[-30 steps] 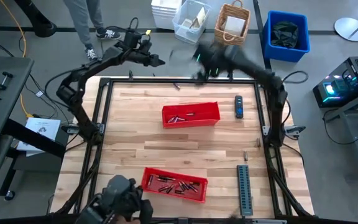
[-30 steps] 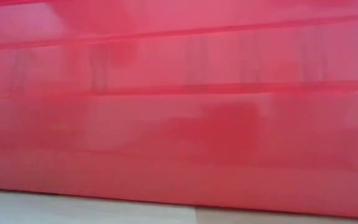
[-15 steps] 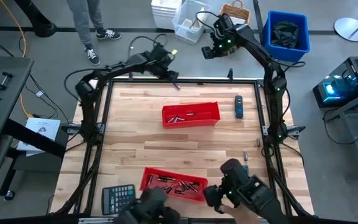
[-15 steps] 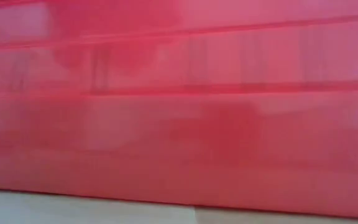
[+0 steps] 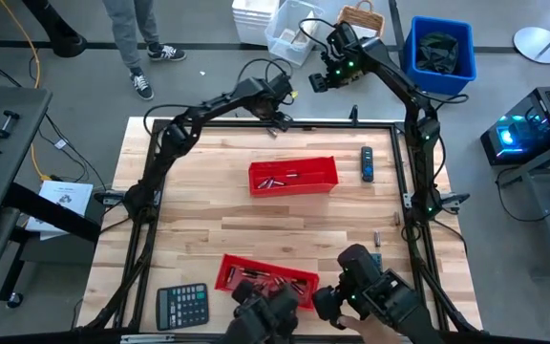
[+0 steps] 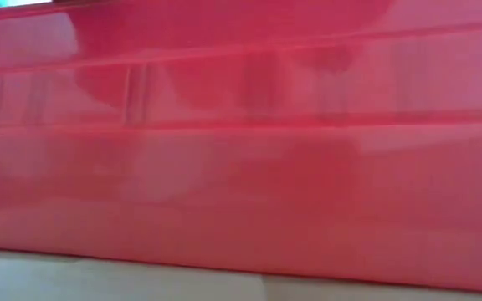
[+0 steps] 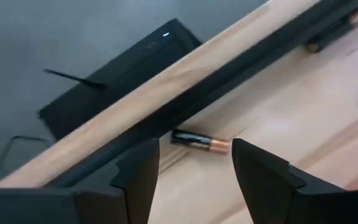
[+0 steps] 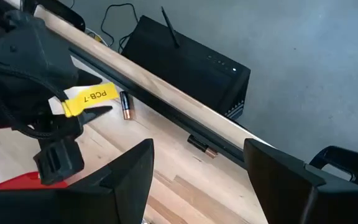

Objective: Sort batteries
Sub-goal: Put the black battery into the bottom red bin

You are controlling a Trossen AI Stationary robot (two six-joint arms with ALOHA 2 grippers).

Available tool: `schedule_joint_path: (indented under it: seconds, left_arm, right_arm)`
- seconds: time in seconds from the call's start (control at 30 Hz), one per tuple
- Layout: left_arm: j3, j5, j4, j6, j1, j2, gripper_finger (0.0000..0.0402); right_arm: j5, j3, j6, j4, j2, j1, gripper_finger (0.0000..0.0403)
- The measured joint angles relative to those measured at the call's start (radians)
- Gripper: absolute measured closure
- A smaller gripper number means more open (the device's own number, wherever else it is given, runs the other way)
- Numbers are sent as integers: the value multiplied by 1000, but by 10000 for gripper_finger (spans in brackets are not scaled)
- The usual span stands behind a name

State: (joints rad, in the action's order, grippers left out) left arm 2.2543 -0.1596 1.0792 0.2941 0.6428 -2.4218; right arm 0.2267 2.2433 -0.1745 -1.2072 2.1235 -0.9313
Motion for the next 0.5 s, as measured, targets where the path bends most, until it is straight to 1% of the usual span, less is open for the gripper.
schedule_joint_path:
  seconds: [0.07,0.17,0.27,0.33,0.4,0.43,0.47,0.5]
  left_arm:
    - [39,-14,39,-30,-4,-21,215]
    - [51,-20,30,-148,-21,-20,226]
    - [54,-56,-30,-301,-35,24,240]
    - [56,-78,-52,-387,-36,58,258]
    - [56,-88,-54,-436,-13,84,293]
    - [56,-80,-55,-440,7,91,319]
    - [54,-41,-56,-434,35,98,351]
    - [54,34,-57,-423,70,102,376]
  right_arm:
    - [0,0,0,0,0,2,160]
    - [-1,0,0,0,0,3,160]
    - [-1,0,24,0,0,3,160]
    - [-1,0,29,-2,0,-1,160]
    - [4,3,29,-6,-3,-7,160]
    - [10,14,29,-15,-3,-12,160]
    - [9,22,29,-15,-3,-17,160]
    - [10,32,29,-15,-3,-22,160]
